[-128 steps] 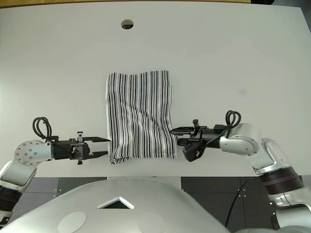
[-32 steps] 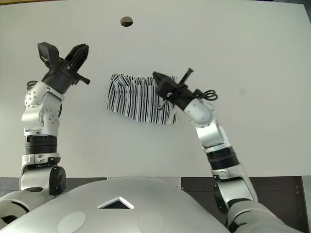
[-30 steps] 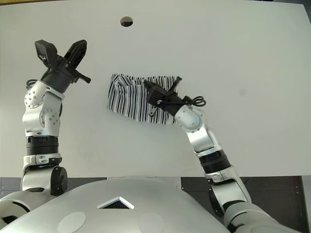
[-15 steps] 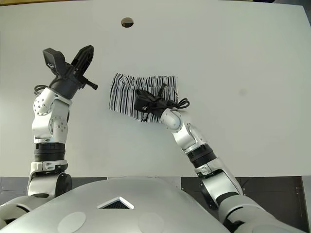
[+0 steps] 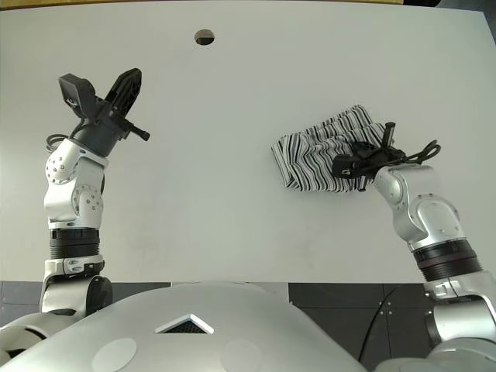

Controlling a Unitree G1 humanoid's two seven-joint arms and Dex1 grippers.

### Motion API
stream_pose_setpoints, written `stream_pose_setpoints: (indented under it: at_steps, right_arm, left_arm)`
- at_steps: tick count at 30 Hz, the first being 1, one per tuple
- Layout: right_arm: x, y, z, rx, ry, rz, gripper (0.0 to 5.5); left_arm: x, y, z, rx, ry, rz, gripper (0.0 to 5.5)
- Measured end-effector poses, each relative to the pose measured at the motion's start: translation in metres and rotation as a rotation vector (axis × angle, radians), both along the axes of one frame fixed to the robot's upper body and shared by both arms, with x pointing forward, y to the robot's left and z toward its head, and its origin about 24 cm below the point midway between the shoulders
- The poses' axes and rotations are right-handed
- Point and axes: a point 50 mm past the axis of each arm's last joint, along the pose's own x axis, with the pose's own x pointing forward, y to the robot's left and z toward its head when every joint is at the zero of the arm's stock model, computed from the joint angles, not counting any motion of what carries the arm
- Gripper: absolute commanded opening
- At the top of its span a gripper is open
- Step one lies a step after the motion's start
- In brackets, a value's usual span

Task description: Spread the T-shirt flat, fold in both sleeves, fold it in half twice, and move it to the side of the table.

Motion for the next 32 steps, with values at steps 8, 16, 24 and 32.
stream_pose_setpoints:
  at_steps: [8, 16, 24, 32]
  right_arm:
    - [-0.009, -0.027, 0.000, -0.037, 0.034, -0.145, 0.10]
    - [0.015, 0.046, 0.055, 0.719, -0.443, -0.046, 0.10]
    - [-0.013, 0.114, 0.082, 1.595, -0.979, 0.028, 0.10]
    - [-0.010, 0.109, 0.056, 1.591, -0.972, -0.035, 0.10]
  left_arm:
    - [-0.003, 0.005, 0.000, -0.011, -0.002, 0.015, 0.11]
    - [-0.007, 0.011, 0.002, -0.020, -0.040, 0.052, 0.11]
    - [-0.045, -0.019, -0.007, 0.295, -0.472, 0.283, 0.11]
    - [-0.036, 0.003, -0.011, 0.276, -0.534, 0.435, 0.11]
